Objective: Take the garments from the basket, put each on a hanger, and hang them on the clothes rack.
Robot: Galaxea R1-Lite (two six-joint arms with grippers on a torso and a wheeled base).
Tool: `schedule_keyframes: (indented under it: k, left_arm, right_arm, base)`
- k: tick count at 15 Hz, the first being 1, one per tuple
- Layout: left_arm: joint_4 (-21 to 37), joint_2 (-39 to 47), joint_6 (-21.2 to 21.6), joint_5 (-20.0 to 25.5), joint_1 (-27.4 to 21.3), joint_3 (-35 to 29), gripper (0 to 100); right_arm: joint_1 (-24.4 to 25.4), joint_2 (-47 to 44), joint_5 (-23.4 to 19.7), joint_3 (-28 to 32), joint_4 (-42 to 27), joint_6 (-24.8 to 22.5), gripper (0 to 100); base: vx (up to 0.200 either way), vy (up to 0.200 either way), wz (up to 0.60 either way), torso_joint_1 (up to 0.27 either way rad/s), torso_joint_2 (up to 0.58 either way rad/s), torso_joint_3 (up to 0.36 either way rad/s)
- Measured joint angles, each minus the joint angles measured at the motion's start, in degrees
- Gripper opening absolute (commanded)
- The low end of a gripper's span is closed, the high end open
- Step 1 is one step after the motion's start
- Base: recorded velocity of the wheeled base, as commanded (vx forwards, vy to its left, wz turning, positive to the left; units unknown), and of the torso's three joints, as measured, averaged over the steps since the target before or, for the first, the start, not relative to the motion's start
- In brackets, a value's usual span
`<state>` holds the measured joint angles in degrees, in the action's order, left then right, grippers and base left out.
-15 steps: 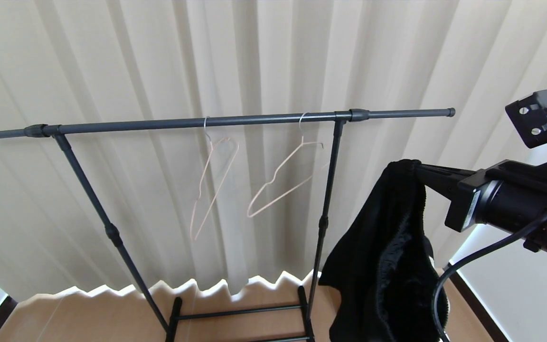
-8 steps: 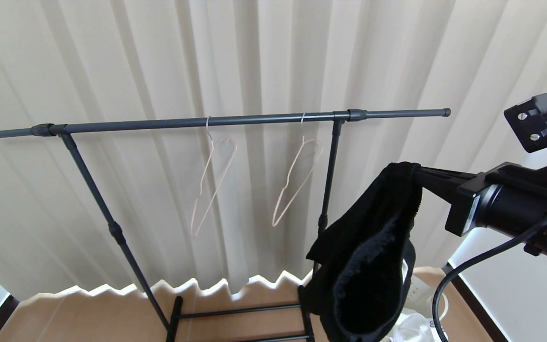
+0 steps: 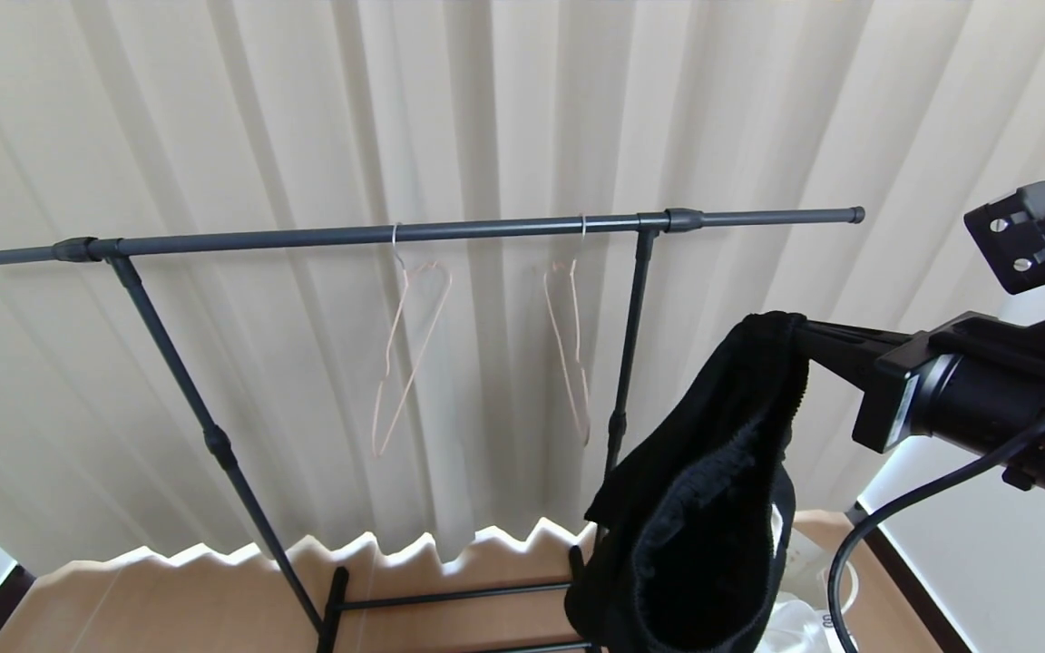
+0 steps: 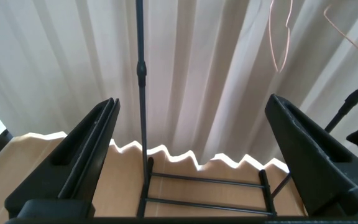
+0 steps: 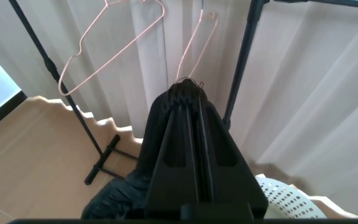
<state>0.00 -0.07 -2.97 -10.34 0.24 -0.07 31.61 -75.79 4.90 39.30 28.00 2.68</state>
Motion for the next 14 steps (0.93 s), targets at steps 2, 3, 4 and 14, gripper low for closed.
schedule_keyframes:
  k: [2,3,4,14]
  left_arm:
    - [0.0,0.0,0.0,-0.02,0.0,0.0,100]
    - [0.0,0.0,0.0,0.0,-0.04,0.0,100]
    - [-0.02,0.0,0.0,0.0,0.05,0.0,100]
    - [0.71,0.28,4.78,5.61,-0.13,0.0,100]
  right_arm:
    - [-0.44,-0.04,0.02,-0.3,0.32,-0.9,0]
    - [-0.52,-0.09,0.02,-0.46,1.56,-1.18,0]
    - [-0.57,-0.15,0.02,-0.72,2.43,-1.27,0]
    - [-0.88,-1.99,0.24,-1.24,4.32,-1.68,0]
  base:
    - [0.0,0.0,0.3,0.004,0.0,0.001]
    - [0.0,0.0,0.0,0.0,0.0,0.0]
    - [0.0,0.0,0.0,0.0,0.0,0.0]
    - [0.0,0.0,0.0,0.0,0.0,0.0]
